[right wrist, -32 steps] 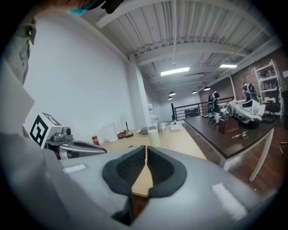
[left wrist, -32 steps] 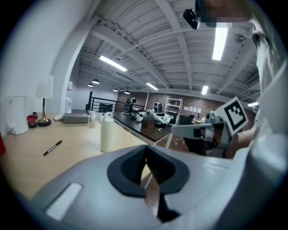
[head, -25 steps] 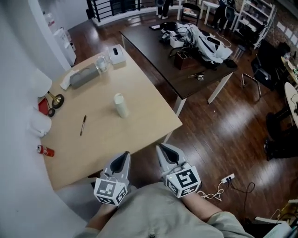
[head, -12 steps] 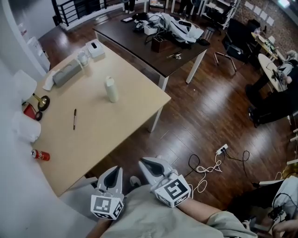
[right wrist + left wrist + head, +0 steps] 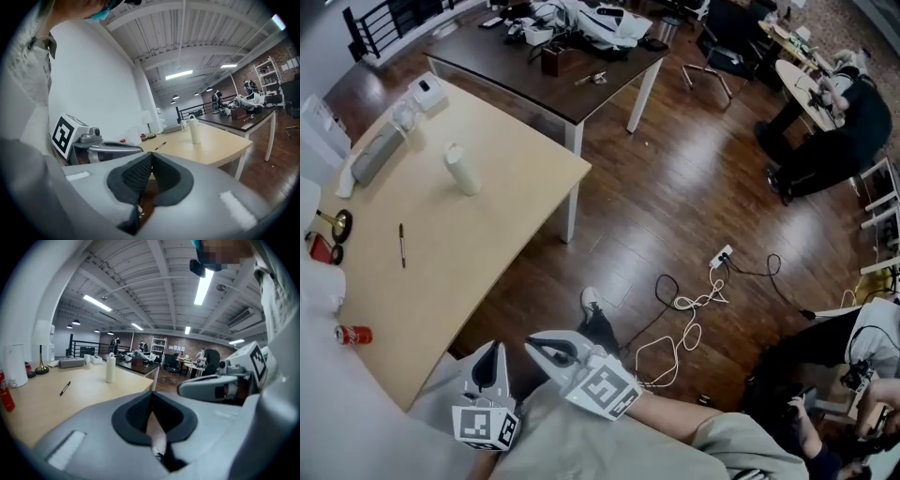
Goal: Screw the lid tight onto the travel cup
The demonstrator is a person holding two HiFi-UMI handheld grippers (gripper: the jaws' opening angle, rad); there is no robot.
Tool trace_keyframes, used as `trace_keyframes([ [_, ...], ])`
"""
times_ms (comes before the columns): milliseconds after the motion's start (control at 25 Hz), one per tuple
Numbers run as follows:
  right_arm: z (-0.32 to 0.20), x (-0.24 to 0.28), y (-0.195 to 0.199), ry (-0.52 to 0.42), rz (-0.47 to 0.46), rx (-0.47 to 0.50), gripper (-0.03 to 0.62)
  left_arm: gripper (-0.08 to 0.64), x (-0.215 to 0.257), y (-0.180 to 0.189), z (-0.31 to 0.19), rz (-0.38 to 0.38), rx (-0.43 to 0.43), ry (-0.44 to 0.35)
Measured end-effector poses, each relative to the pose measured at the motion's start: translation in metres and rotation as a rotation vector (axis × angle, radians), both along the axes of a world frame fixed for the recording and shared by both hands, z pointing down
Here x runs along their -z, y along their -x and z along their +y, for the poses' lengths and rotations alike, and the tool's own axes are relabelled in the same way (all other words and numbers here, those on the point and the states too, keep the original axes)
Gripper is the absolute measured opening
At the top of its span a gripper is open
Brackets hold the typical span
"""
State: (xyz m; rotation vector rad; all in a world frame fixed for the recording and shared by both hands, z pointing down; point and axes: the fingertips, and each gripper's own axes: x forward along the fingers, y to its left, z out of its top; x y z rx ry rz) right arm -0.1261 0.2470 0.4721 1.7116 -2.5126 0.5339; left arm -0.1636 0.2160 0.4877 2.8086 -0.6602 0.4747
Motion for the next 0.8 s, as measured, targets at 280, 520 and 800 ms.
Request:
trace_keyframes([
  [280, 0.0, -0.013, 0.007, 0.022, 0.013, 0.011, -0.002, 0.002, 0.0, -0.013, -0.001, 0.007, -0.016, 0.033],
  [520, -0.006, -0.004, 0.009, 0.016, 0.034, 0.011, -0.002, 0.002, 0.003, -0.007, -0.011, 0.034, -0.031, 0.011],
  [800, -0.011, 0.001, 0.01, 0.013, 0.061, 0.011, -0.003, 0.002, 0.001, 0.0, -0.019, 0.066, -0.025, 0.006],
])
